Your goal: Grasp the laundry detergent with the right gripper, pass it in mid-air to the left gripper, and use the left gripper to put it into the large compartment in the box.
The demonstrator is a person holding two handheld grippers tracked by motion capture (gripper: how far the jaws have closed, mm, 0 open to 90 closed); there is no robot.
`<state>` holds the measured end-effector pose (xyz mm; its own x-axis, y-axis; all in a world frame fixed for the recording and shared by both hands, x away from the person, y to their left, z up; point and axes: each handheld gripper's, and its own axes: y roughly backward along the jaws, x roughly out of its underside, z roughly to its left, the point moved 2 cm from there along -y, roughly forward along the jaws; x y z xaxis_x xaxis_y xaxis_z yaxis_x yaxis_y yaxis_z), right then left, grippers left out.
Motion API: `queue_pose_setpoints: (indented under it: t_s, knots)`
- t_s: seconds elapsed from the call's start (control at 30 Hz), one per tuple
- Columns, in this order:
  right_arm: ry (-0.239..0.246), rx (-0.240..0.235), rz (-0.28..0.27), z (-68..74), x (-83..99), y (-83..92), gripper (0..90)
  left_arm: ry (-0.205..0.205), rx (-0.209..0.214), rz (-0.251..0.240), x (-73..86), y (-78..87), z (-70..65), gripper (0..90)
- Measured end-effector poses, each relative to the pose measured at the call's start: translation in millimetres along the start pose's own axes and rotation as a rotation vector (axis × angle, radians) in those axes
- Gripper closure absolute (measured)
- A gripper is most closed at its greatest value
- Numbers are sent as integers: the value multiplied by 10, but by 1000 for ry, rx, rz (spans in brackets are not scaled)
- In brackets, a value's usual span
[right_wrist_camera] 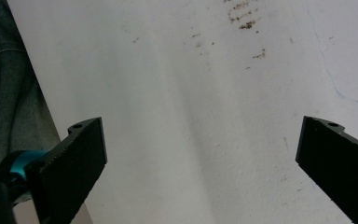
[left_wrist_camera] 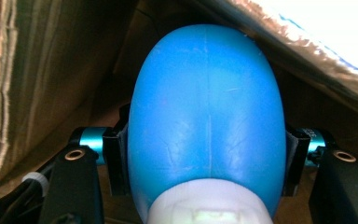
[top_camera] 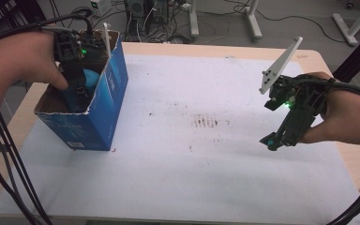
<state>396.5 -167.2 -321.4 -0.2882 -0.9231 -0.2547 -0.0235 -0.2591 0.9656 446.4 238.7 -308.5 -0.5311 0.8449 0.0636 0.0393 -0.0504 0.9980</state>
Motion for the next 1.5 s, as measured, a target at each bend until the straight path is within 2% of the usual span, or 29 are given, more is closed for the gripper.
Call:
queue_pose_setpoints:
  t_s: [0.1,0.43,0.67,0.9,1.2,1.33,1.4,1.47,1.5]
  knots:
    - [0,0,-2,-4,2,4,9,3,1,-20,1,36,0,353]
    - [-7,1,-2,12,22,24,9,21,-4,-9,27,126,-30,298]
    - [-12,5,-13,-4,44,55,9,37,-25,-11,54,299,-59,242]
    - [-2,1,-23,-26,68,115,9,18,-53,-28,89,531,-157,175]
    - [21,6,-23,-36,10,226,9,-42,-72,-43,22,865,-309,138]
    - [28,6,-14,-66,-8,270,9,-87,-70,-54,-73,969,-385,114]
    - [47,5,-7,-84,-15,294,9,-110,-64,-62,-127,1008,-428,109]
    - [52,5,8,-94,-25,314,9,-150,-53,-71,-195,1037,-472,109]
    - [52,5,8,-94,-25,314,9,-150,-53,-71,-195,1037,-472,108]
